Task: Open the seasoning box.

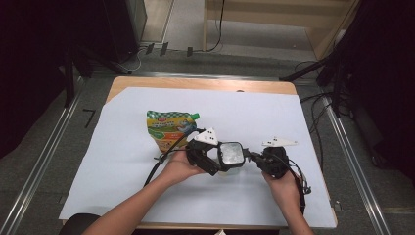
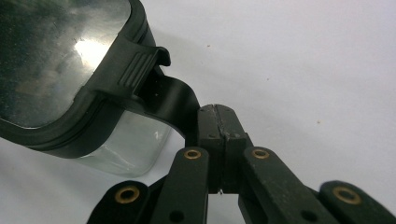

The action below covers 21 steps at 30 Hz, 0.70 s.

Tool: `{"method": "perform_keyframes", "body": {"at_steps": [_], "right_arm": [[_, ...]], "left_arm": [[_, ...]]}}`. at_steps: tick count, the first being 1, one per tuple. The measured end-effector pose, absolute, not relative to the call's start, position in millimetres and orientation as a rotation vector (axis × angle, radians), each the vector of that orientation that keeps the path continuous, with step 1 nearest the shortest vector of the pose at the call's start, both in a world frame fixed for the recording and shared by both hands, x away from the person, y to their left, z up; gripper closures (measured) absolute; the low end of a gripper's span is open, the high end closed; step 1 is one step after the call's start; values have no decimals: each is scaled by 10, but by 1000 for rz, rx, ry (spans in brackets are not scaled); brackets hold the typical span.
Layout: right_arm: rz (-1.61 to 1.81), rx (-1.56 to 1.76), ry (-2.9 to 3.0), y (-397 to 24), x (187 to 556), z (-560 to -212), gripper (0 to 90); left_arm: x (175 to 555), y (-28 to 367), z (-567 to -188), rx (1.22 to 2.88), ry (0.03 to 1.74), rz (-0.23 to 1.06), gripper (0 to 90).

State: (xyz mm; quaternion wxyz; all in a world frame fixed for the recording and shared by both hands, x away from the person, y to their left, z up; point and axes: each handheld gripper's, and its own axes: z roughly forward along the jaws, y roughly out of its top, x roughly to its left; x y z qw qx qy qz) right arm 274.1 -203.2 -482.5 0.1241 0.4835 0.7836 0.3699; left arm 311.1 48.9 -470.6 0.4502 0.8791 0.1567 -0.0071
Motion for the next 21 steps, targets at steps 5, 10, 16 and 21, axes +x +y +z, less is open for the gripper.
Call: {"method": "perform_keyframes", "body": {"at_steps": [5, 10, 16, 21], "right_arm": [[1077, 1407, 2284, -2029, 2739, -4824, 900], [1076, 1406, 2285, -2029, 2740, -4823, 900], [1073, 1414, 2283, -2030, 2738, -4825, 900], [1074, 1409, 2282, -2027, 2738, -4825, 900]], "left_arm": [[3107, 483, -4685, 2171, 393, -18, 146], [3112, 472, -4644, 2175, 383, -12, 148], [3137, 426, -4605, 2177, 380, -35, 144], [3139, 400, -4550, 2178, 371, -27, 146]]}}
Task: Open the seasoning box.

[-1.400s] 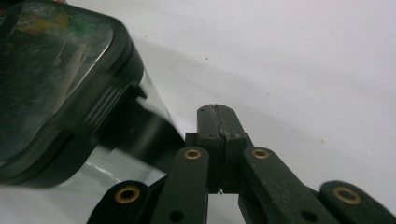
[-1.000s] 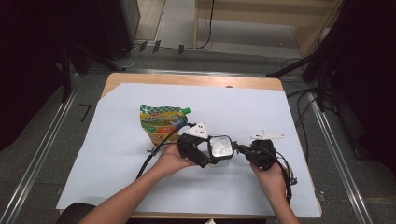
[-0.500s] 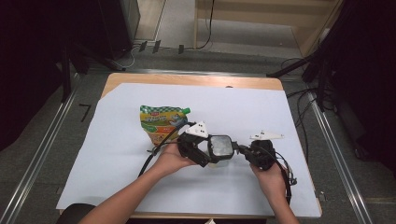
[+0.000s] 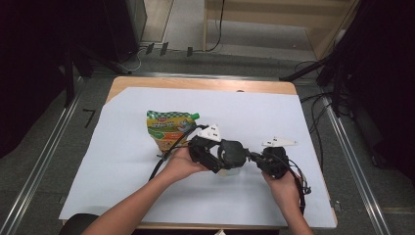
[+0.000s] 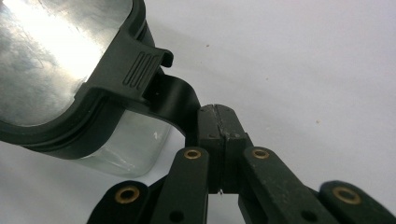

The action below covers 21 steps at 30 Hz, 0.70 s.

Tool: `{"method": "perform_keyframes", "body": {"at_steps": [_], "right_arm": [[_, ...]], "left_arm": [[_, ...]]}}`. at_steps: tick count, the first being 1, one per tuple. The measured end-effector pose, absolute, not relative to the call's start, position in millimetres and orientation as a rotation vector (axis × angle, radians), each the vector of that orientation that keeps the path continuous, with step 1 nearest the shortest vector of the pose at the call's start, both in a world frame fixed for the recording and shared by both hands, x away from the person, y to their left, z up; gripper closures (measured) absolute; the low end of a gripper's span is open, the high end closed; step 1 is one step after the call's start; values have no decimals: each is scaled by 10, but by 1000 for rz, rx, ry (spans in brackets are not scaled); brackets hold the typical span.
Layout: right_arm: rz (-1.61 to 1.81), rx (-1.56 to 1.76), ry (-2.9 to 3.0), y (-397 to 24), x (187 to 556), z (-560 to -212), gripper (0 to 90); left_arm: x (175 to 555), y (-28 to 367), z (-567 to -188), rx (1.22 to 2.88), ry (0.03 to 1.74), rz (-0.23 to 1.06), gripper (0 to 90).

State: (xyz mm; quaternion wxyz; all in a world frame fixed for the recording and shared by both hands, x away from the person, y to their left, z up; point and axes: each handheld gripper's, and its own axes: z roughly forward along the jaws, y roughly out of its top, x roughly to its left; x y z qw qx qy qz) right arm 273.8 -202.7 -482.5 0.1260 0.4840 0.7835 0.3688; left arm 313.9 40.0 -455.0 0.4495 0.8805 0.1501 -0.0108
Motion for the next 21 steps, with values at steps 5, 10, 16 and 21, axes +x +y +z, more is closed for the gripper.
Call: {"method": "perform_keyframes", "body": {"at_steps": [5, 10, 16, 21], "right_arm": [[1074, 1412, 2280, -2026, 2738, -4825, 900], [1072, 1411, 2281, -2026, 2739, -4825, 900], [1071, 1407, 2281, -2025, 2738, -4825, 900], [1069, 1407, 2279, -2024, 2738, -4825, 900]], "left_arm": [[3140, 391, -4536, 2189, 369, -24, 149], [3136, 383, -4526, 2187, 364, -14, 153], [3138, 363, -4491, 2192, 365, -11, 155], [3137, 344, -4456, 2198, 360, -4, 155]]}}
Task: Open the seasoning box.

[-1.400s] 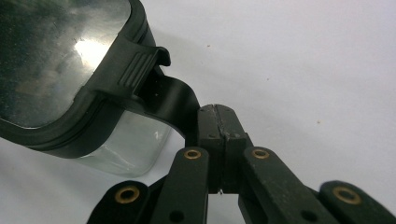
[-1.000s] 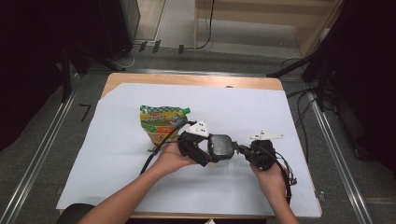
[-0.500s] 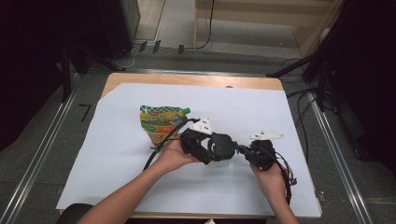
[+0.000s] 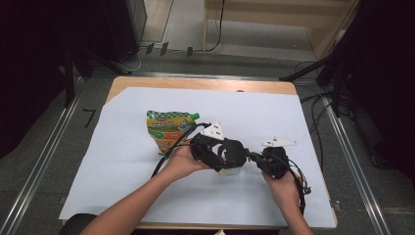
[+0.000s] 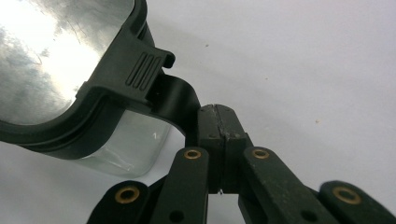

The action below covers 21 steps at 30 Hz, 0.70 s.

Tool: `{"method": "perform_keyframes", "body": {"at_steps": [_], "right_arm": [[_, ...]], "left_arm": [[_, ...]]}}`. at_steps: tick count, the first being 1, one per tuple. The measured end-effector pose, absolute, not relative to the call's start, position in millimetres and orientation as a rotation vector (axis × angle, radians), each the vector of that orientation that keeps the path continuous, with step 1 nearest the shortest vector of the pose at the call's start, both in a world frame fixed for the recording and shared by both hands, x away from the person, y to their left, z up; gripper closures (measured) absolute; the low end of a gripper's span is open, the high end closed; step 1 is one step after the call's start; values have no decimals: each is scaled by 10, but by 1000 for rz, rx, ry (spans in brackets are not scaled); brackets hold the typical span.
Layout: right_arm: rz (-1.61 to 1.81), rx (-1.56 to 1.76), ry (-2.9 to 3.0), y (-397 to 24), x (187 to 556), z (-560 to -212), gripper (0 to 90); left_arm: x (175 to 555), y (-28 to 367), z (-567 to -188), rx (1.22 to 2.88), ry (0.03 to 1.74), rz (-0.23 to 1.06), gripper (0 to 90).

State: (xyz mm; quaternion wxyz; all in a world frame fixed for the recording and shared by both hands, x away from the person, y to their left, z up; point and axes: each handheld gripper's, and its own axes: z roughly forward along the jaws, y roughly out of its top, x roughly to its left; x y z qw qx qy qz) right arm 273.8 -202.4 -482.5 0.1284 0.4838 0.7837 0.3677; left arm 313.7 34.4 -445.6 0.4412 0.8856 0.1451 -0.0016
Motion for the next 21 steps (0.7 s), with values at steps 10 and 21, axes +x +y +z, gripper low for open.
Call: {"method": "perform_keyframes", "body": {"at_steps": [10, 21], "right_arm": [[1070, 1404, 2281, -2019, 2731, -4820, 900], [1073, 1397, 2278, -2018, 2733, -4820, 900]], "left_arm": [[3102, 289, -4361, 2166, 337, -109, 450], [3082, 224, -4287, 2228, 322, -161, 609]]}}
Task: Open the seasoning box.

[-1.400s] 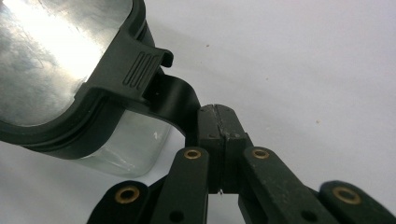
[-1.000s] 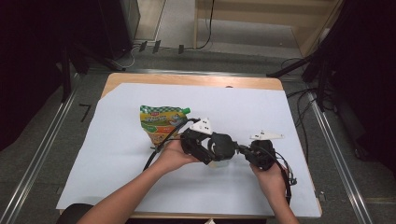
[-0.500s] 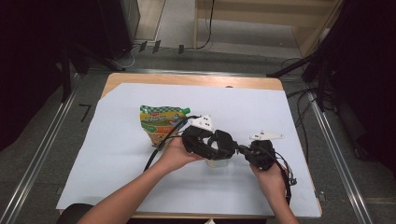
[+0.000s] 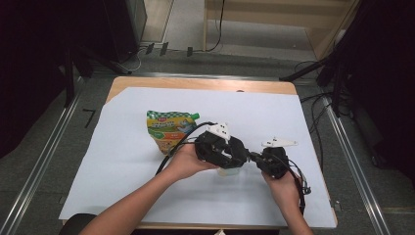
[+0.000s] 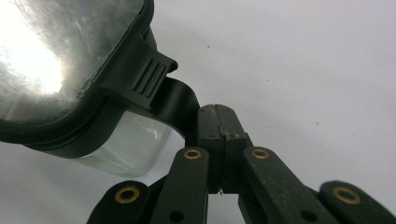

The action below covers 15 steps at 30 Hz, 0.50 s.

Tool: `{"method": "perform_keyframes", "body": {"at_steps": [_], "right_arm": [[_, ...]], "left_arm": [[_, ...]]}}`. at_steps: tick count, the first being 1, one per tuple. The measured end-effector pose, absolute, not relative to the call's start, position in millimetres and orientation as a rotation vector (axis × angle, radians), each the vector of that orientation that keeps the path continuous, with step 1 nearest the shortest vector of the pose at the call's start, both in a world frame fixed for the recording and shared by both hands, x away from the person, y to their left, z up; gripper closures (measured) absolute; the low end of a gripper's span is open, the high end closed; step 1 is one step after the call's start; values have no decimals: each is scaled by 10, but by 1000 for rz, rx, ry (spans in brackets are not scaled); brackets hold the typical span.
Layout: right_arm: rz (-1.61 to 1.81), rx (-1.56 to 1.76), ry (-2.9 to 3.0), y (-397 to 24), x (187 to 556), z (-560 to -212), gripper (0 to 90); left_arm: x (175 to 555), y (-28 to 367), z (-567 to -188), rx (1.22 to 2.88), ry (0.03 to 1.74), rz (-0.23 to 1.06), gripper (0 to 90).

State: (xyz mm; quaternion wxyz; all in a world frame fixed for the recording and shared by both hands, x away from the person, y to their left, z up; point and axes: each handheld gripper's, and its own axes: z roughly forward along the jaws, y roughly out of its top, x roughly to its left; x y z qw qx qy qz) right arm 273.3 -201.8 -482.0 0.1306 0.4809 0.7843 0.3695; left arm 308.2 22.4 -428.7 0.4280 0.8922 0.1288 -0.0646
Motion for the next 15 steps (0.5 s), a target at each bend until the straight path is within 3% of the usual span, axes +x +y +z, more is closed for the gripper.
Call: {"method": "perform_keyframes", "body": {"at_steps": [8, 15], "right_arm": [[1076, 1395, 2279, -2018, 2731, -4819, 900], [1072, 1393, 2285, -2012, 2723, -4814, 900]], "left_arm": [[3076, 175, -4226, 2225, 298, -211, 752], [3122, 109, -4195, 2216, 301, -259, 779]]}}
